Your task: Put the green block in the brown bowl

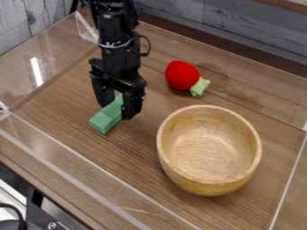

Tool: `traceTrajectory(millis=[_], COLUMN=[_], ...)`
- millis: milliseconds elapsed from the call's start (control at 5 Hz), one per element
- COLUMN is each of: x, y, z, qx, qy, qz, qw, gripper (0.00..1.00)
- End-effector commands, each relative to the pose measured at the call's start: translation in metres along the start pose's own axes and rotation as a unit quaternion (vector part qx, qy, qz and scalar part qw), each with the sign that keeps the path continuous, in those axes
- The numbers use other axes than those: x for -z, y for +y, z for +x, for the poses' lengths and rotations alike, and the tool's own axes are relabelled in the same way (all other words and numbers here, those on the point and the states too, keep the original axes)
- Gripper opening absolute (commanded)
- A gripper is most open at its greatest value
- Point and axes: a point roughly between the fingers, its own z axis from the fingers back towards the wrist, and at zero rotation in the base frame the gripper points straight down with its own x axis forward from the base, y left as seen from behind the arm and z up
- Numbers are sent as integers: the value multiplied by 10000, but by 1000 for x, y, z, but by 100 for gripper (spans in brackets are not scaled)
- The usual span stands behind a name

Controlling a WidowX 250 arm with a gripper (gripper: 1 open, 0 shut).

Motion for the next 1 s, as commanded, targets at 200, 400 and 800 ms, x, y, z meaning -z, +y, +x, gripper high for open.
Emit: traceTrajectory(millis=[200,400,800], x=[-20,-24,-17], y=[1,0,1], z=[5,6,7], qx=[-77,-92,-136], qy=[-364,-421,-384], qz=[58,58,73], qw=[9993,9991,9991], gripper=[100,100,100])
